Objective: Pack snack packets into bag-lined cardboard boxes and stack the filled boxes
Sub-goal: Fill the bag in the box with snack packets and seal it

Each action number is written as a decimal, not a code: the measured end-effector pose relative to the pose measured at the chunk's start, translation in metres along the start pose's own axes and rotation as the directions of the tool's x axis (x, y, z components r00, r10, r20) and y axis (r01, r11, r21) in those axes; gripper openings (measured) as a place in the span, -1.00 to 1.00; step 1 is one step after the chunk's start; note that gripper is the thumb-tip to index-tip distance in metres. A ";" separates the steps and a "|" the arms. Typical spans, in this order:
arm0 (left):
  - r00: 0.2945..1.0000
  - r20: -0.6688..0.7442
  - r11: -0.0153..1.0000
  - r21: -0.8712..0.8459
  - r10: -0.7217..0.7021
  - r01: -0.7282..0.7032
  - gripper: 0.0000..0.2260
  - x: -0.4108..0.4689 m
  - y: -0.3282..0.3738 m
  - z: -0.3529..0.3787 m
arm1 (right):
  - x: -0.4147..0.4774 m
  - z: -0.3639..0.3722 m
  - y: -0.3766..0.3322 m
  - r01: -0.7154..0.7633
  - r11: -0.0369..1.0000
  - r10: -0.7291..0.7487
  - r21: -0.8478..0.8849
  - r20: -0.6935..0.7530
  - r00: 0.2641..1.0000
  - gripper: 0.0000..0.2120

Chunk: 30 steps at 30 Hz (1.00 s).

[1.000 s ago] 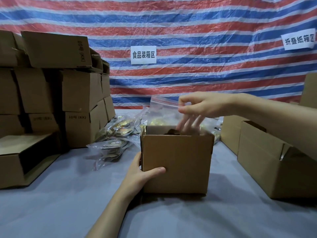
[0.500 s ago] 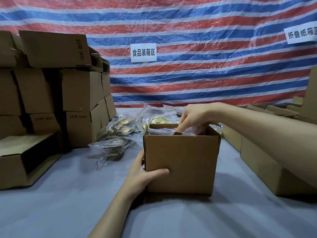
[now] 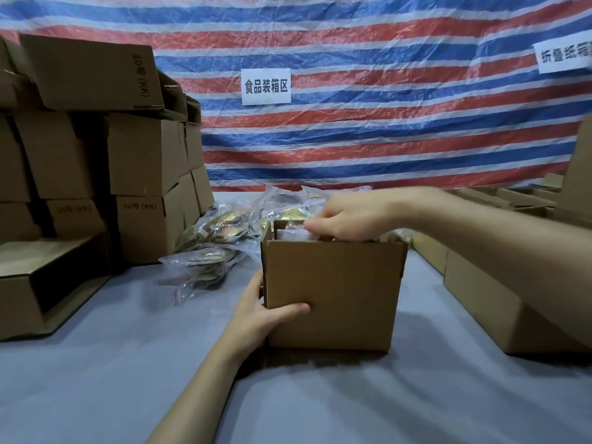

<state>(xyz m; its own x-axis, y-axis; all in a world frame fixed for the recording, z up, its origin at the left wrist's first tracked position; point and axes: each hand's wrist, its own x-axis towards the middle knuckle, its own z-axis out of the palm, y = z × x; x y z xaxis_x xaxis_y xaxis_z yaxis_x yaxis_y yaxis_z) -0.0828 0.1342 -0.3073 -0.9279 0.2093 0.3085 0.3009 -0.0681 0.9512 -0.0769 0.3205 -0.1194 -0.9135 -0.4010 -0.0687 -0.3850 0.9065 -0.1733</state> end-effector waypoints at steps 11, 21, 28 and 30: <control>1.000 0.024 1.000 0.013 0.020 -0.020 -0.22 0.000 0.002 -0.001 | 0.005 -0.018 0.016 -0.287 0.908 0.224 0.305 0.226 0.948 -0.56; 1.000 0.026 1.000 0.002 0.008 -0.008 -0.28 0.001 -0.002 -0.002 | -0.014 -0.019 0.037 -0.197 0.846 -0.022 0.495 0.402 0.916 -0.45; 0.999 0.028 1.000 0.017 0.015 -0.015 -0.27 0.002 -0.004 -0.003 | -0.009 -0.020 0.034 -0.215 0.906 0.035 0.364 0.442 0.896 -0.33; 1.000 0.028 1.000 0.022 0.012 -0.013 -0.26 0.003 -0.006 -0.004 | -0.003 -0.022 0.029 -0.212 0.876 0.041 0.433 0.373 0.927 -0.50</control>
<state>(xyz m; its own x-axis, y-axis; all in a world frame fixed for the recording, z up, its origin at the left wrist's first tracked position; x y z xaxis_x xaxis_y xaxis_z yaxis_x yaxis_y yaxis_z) -0.0883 0.1316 -0.3118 -0.9176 0.2354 0.3202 0.3176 -0.0497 0.9469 -0.0880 0.3508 -0.1029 -0.8132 -0.3842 -0.4371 -0.0862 0.8223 -0.5625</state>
